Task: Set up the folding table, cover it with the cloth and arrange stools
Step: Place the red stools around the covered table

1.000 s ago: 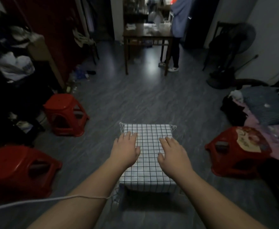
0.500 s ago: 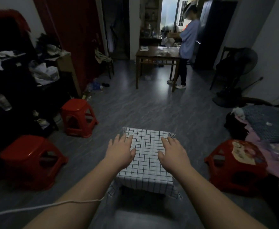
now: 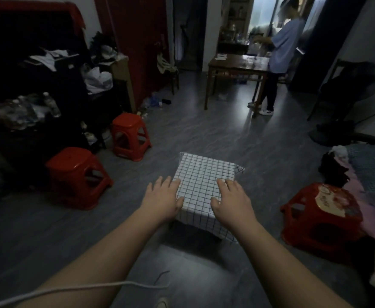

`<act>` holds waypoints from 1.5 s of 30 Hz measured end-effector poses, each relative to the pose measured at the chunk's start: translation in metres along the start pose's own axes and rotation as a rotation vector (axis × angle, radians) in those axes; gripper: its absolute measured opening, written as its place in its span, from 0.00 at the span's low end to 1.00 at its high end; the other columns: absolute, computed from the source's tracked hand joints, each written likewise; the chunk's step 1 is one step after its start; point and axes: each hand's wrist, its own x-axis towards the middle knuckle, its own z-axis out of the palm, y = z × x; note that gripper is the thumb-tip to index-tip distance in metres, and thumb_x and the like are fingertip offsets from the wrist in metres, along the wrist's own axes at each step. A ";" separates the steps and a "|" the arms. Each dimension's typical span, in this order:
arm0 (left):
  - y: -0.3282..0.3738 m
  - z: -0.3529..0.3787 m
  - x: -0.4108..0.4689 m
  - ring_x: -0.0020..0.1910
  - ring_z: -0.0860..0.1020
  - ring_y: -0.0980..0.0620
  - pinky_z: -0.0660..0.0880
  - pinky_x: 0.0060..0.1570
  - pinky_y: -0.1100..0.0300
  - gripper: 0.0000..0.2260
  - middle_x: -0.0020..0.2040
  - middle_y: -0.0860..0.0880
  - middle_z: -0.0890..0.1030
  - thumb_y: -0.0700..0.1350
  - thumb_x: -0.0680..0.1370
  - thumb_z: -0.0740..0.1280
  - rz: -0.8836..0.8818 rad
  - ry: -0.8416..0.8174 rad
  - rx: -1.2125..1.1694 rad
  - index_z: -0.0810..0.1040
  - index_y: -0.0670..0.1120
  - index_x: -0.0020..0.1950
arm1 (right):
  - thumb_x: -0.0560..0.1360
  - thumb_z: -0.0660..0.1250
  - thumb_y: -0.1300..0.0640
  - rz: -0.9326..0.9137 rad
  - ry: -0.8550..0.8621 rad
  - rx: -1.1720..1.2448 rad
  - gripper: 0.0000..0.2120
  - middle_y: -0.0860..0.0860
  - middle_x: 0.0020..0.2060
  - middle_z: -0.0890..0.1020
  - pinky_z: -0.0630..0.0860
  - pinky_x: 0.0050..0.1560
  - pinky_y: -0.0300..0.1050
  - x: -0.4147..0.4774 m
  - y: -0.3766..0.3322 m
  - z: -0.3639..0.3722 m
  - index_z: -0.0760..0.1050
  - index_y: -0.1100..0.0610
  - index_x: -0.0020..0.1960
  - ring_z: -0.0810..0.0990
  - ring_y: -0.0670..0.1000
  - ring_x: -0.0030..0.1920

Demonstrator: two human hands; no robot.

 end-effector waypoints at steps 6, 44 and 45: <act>-0.051 -0.007 -0.043 0.79 0.53 0.42 0.54 0.76 0.41 0.30 0.81 0.46 0.55 0.60 0.81 0.55 -0.124 0.029 0.008 0.51 0.52 0.81 | 0.80 0.57 0.44 -0.129 -0.013 0.022 0.32 0.53 0.80 0.57 0.53 0.78 0.56 -0.006 -0.054 0.019 0.52 0.51 0.81 0.52 0.56 0.80; -0.593 -0.030 -0.032 0.80 0.51 0.42 0.52 0.77 0.41 0.31 0.81 0.45 0.53 0.60 0.81 0.56 -0.620 0.009 -0.159 0.49 0.53 0.81 | 0.79 0.58 0.45 -0.535 -0.188 0.000 0.32 0.53 0.80 0.56 0.55 0.78 0.55 0.190 -0.560 0.232 0.52 0.50 0.81 0.51 0.55 0.80; -0.603 -0.029 -0.014 0.80 0.51 0.42 0.52 0.77 0.41 0.31 0.81 0.45 0.53 0.60 0.81 0.56 -0.625 0.010 -0.163 0.50 0.53 0.81 | 0.79 0.58 0.45 -0.545 -0.185 0.005 0.32 0.53 0.80 0.57 0.55 0.78 0.55 0.211 -0.564 0.238 0.53 0.50 0.81 0.51 0.56 0.80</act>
